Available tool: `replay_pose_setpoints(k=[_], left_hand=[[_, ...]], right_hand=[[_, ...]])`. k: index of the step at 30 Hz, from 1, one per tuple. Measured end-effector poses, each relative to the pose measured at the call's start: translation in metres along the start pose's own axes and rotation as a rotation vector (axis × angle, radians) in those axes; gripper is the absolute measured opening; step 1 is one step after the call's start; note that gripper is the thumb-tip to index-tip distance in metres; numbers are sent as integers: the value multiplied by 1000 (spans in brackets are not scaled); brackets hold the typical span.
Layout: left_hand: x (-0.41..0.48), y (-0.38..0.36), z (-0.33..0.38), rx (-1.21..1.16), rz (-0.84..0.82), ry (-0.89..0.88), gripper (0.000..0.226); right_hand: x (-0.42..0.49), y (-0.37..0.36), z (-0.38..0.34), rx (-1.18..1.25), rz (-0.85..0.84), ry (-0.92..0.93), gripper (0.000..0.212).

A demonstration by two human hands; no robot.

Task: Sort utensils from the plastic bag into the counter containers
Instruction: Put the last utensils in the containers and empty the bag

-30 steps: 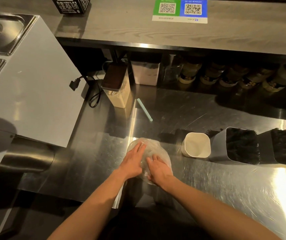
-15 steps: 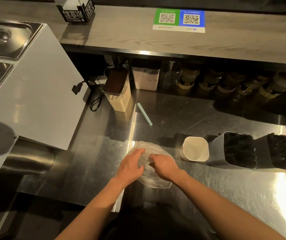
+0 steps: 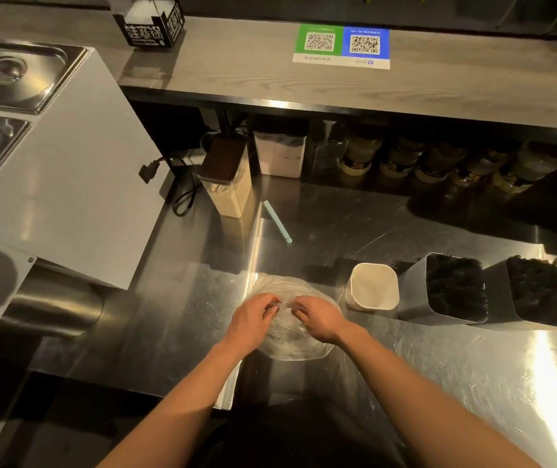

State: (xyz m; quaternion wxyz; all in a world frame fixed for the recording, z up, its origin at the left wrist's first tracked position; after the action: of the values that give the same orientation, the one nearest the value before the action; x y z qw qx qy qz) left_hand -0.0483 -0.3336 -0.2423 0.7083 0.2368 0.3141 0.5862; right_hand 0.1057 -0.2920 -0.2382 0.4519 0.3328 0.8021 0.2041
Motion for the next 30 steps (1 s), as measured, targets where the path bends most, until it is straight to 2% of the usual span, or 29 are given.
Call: replay_pose_setpoints(k=[6,10,18,26,30], left_hand=[[-3,3,-8,-205,132,152,21],[-4,2,-11,-395,161,258,19],[-6,-3,-9,-383,112,262,16],[-7,-5,-15,-539,200,323,7],[-8,-9,-19,-611,264,401,9]], right_hand=[[-3,7,-5,108,10,10,27],[-3,9,-3,134,-18,14,26],[-3,9,-3,255,-11,-10,25],[-4,4,8,587,101,-151,21],[-5,-6,9,883,115,-240,17]])
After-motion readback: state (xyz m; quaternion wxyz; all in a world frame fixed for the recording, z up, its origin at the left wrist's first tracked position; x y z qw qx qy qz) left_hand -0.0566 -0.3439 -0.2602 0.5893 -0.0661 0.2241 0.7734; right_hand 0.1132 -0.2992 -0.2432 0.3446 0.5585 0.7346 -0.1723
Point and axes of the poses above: each hand's wrist, its own x-axis towards the middle knuckle, its own y-axis out of the back of the hand, z = x × y, the point moved 5 cm from there along x, towards the middle knuckle, and after that the axes turned 9 degrees about -y, right-handed, at the moved point
